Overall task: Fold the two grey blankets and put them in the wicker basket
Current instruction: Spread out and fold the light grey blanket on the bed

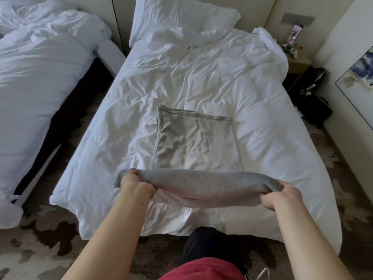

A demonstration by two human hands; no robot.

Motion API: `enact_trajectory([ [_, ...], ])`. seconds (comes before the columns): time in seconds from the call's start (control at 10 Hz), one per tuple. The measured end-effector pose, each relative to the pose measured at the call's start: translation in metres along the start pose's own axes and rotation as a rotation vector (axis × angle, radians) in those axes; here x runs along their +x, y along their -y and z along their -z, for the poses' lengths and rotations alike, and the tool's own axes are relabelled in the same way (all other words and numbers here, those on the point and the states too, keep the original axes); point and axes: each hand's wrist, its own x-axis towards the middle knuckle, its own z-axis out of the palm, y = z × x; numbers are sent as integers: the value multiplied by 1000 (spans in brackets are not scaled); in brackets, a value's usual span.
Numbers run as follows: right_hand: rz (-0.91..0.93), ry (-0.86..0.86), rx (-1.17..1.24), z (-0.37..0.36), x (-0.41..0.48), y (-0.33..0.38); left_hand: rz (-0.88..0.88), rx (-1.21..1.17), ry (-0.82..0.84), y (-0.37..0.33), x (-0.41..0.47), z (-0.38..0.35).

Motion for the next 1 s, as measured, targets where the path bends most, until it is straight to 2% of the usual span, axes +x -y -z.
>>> enact_trajectory([
  [0.1, -263, -167, 839, -41, 46, 44, -30, 88, 164, -1, 36, -43],
  [0.2, -283, -28, 812, -75, 102, 67, -136, -1, 326, -3, 55, -90],
  [0.3, -203, 71, 478, -115, 171, 61, -265, 181, 323, 2, 99, -129],
  [0.4, -99, 19, -195, -138, 224, 22, -454, 974, 104, 19, 160, -133],
  [0.5, -43, 107, -708, -141, 260, -16, -414, 1496, -19, 34, 204, -116],
  [0.6, -2, 95, -883, -136, 280, -24, -452, 1663, -124, 39, 226, -105],
  [0.7, 41, 83, -978, -137, 297, -15, -509, 1623, -206, 35, 234, -112],
  [0.8, 81, 97, -1084, -145, 308, 0, -584, 1669, -219, 29, 239, -129],
  [1.0, 190, 173, -1195, -196, 327, 37, -699, 1808, -82, 5, 257, -206],
])
